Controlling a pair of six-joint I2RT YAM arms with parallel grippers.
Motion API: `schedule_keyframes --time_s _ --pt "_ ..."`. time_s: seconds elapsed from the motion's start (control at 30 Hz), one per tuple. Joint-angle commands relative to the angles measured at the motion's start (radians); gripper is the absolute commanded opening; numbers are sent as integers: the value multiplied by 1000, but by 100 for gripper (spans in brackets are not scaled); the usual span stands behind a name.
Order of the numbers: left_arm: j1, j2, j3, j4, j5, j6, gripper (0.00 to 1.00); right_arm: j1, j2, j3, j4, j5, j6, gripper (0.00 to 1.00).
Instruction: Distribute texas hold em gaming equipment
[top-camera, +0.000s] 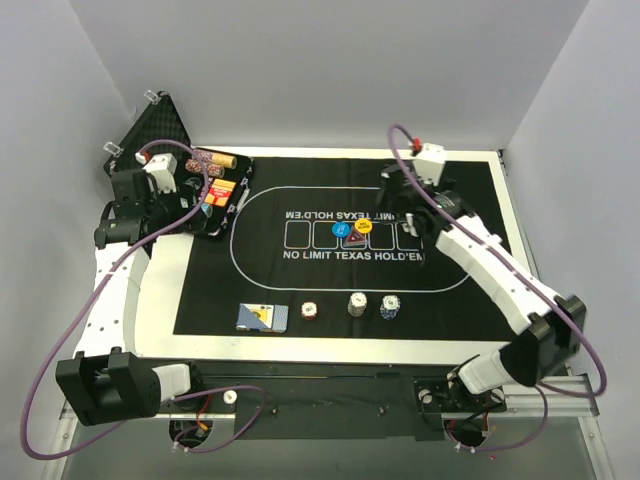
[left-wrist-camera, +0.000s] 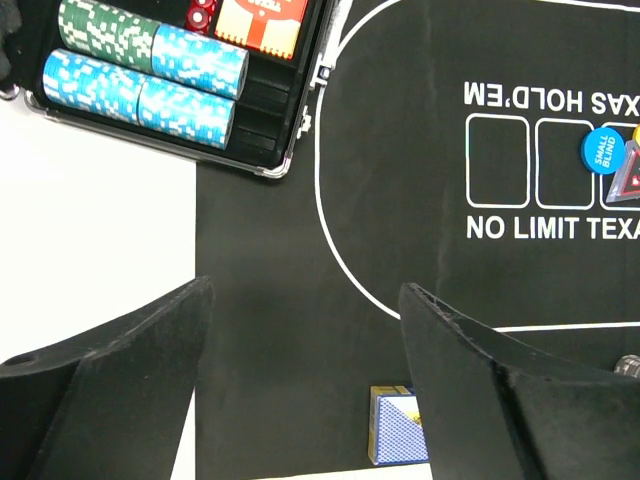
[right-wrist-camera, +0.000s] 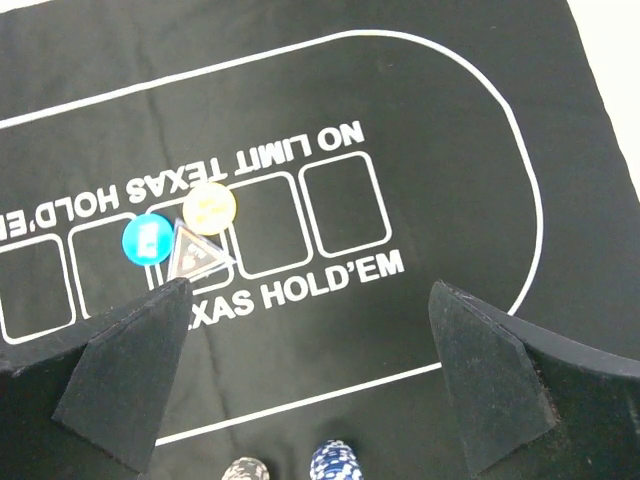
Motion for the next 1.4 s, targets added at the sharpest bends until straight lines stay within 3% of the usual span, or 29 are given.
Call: schedule_keyframes --time_s 0.0,0.2,0.33,0.53,0.97,1.37 --pt "6 -3 32 -3 -10 1 88 73 129 125 -77 53 -33 100" --pt "-1 66 95 -38 105 29 91 113 325 286 -57 30 -39 100" --pt "-9 142 159 -66 119 30 92 121 513 398 -48 -58 -39 100" --pt "-11 200 219 -75 134 32 93 133 675 496 -12 -124 -46 100" --pt "6 287 301 -130 174 7 94 115 883 613 40 -336 -33 88" --pt "17 269 293 -145 176 21 94 93 923 599 66 -350 -21 88"
